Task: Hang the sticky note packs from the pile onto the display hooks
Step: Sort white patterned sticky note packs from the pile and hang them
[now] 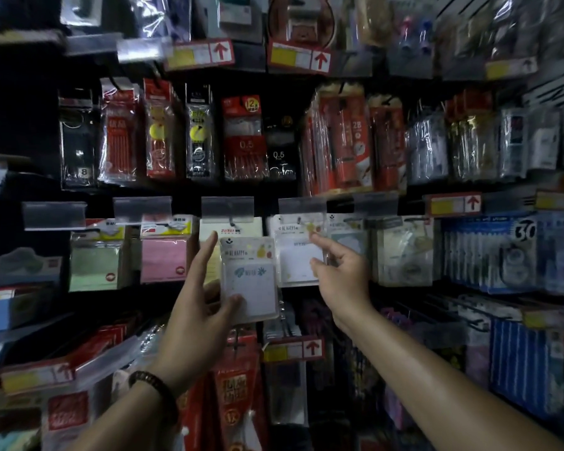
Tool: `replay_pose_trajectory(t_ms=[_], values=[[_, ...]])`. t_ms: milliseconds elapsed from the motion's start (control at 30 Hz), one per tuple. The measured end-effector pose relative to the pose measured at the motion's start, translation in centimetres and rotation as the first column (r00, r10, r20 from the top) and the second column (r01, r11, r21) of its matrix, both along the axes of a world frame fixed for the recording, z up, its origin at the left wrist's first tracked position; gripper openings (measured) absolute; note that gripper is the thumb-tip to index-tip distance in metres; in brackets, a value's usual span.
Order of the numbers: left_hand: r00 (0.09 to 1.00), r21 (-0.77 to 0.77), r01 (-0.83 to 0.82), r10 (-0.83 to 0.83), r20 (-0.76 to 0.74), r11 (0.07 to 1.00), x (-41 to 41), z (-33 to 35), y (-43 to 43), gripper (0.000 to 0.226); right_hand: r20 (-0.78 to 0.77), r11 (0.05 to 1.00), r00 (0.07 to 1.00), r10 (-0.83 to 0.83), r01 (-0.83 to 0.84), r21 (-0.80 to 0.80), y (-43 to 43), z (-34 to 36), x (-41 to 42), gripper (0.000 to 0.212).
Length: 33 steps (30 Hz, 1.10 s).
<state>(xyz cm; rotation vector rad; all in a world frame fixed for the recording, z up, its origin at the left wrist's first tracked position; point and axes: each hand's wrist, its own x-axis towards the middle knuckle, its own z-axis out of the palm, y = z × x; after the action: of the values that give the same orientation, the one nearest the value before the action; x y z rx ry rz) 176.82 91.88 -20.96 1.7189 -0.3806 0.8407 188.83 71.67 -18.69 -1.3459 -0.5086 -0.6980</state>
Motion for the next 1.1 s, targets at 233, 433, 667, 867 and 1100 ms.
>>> replay_pose_trajectory(t_ms=[233,433,667,867,1100], values=[[0.999,0.002,0.026,-0.026,-0.033,1.0,0.7,-0.1,0.2,0.09,0.038,0.936,0.974,-0.223,0.224,-0.271,0.2,0.8,1.3,0.048],[0.997,0.029,0.036,-0.034,-0.063,0.999,1.1,0.0,0.2,0.088,0.125,0.706,0.9,-0.419,0.409,-0.579,-0.1,1.5,2.5,0.056],[0.992,0.009,0.095,-0.094,-0.081,0.995,2.1,0.6,-0.5,0.087,0.252,0.446,0.804,-0.539,0.527,-0.724,-0.9,1.1,-0.5,0.063],[0.98,0.0,0.18,-0.179,-0.081,0.984,2.5,0.8,-2.1,0.085,0.24,0.826,0.953,-0.187,0.285,-0.487,-2.2,-1.8,-2.3,0.065],[0.996,0.14,0.082,-0.086,0.024,0.987,4.1,0.9,-4.0,0.085,0.181,0.928,0.984,0.001,0.066,-0.366,-2.6,-2.8,-2.2,0.079]])
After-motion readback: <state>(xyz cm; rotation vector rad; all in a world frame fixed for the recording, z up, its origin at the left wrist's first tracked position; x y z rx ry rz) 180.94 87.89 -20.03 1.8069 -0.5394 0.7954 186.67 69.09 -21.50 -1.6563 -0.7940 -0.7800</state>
